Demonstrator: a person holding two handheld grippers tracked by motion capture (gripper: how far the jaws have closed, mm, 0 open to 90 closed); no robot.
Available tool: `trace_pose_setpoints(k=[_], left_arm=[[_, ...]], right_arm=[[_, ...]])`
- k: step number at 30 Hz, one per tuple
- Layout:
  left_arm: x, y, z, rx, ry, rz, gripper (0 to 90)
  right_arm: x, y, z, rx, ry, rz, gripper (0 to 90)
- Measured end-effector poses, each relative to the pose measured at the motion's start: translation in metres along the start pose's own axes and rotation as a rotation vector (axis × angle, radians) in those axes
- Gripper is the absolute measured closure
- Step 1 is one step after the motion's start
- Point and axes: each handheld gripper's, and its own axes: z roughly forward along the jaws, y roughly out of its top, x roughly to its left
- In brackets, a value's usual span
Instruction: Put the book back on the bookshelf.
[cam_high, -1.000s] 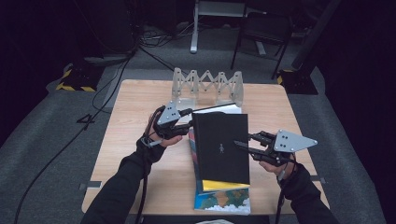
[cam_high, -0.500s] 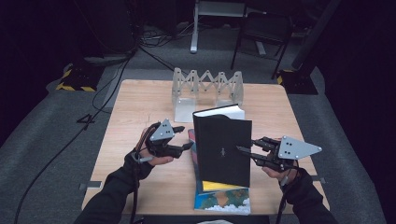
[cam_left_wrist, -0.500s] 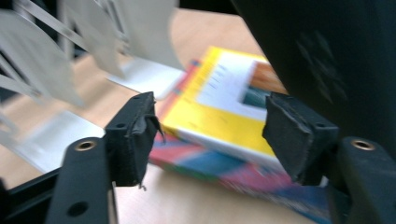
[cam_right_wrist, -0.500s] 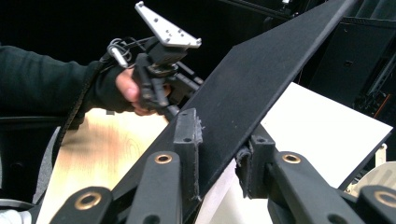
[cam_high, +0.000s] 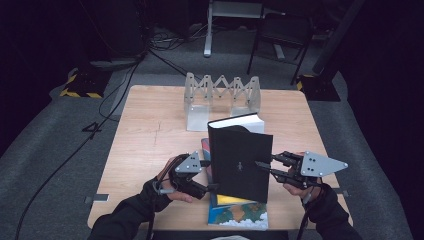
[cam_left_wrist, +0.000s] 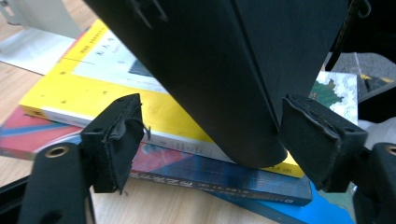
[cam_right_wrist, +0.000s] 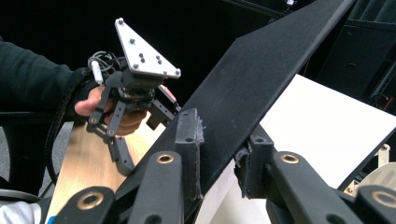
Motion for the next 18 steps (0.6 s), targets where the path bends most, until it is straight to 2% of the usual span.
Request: trace_pose_setpoints(k=[3,10,18], left_arm=[[-0.002,-0.001,0.005,0.011,-0.009,0.001,22.8],[-0.009,0.002,0.015,-0.007,-0.033,0.000,25.6],[-0.008,0.006,0.020,-0.030,-0.052,-0.022,23.2]], right_arm=[[0.001,0.000,-0.001,0.002,0.002,-0.004,72.7],[0.005,0.000,-0.003,0.004,0.003,-0.014,72.8],[0.006,0.000,-0.005,0.003,0.008,-0.014,73.0]])
